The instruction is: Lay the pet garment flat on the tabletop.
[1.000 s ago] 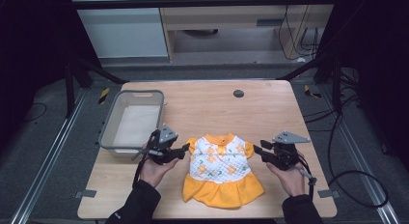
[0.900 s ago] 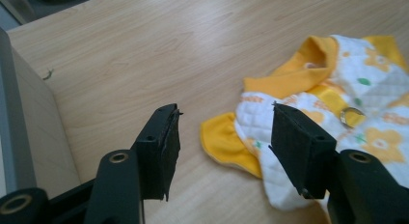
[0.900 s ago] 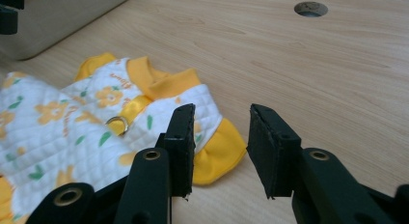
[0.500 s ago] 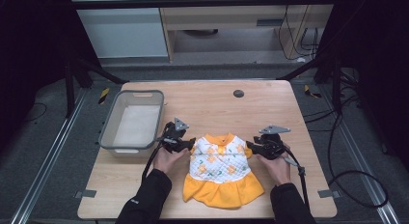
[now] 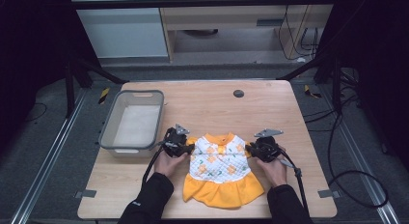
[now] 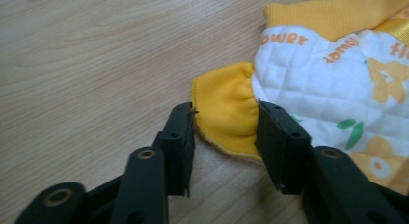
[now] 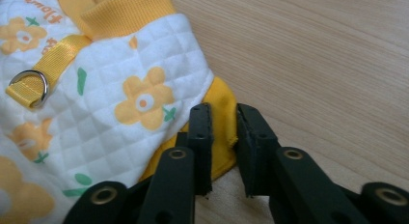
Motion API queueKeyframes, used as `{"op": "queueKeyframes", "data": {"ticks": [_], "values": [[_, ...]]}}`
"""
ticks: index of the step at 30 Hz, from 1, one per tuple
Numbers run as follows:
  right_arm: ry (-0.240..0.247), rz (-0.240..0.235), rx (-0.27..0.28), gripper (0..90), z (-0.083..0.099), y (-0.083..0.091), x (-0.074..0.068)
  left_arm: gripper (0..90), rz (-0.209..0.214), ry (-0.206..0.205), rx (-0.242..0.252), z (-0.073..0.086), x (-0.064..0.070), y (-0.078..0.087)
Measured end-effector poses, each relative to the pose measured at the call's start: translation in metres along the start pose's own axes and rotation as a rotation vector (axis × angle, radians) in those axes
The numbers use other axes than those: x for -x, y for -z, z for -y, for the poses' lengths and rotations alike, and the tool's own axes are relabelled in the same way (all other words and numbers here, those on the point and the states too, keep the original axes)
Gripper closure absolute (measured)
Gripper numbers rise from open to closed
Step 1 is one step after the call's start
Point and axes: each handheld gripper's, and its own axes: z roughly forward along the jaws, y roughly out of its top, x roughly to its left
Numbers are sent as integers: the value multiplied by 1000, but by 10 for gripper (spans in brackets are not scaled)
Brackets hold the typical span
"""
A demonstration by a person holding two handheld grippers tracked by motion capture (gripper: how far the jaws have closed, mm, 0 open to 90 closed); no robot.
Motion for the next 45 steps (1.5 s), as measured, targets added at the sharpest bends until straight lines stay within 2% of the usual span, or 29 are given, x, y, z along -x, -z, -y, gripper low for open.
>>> {"op": "queueKeyframes", "data": {"ticks": [1,2,8,11,13,17,20,24,26,28,29,30,31,32,33,37,39,40,43,44,45], "values": [[0,0,0,786,0,0,0,611,0,0,0,0,0,0],[3,-2,0,834,0,0,-2,643,7,-8,3,0,2,0],[17,11,8,864,0,2,-5,813,25,3,-6,0,6,1],[22,13,35,866,-3,6,-6,861,24,11,-5,0,5,2],[28,14,62,866,-6,12,-7,865,14,19,30,-1,5,9],[44,13,152,869,-16,29,-12,868,-5,13,137,-8,5,32],[55,21,232,869,-28,42,-14,869,-31,-8,194,-21,5,54],[46,44,311,868,-47,54,-14,868,-67,-17,243,-39,2,69],[40,71,339,867,-57,54,-12,868,-90,4,279,-49,-1,71],[11,136,364,871,-70,48,-7,866,-103,34,302,-56,-5,69],[11,136,364,871,-70,48,-7,866,-113,61,307,-59,-8,67],[-6,164,346,841,-76,41,-3,843,-124,118,292,-63,-14,60],[-6,164,346,841,-76,41,-3,798,-124,118,292,-63,-14,60],[-4,185,328,813,-78,37,-2,798,-144,131,283,-64,-16,57],[3,214,304,798,-79,33,0,643,-136,163,246,-64,-22,52],[-2,193,315,790,-78,37,0,545,-145,157,246,-58,-25,54],[16,157,317,766,-74,45,-3,512,-147,159,249,-52,-28,58],[22,146,317,757,-72,48,-4,507,-122,167,252,-47,-30,64],[42,132,307,737,-69,53,-6,495,-109,159,254,-42,-30,69],[59,126,302,731,-66,58,-7,491,-93,140,247,-36,-28,74],[59,126,302,731,-66,58,-7,490,-93,140,247,-36,-28,74]]}}
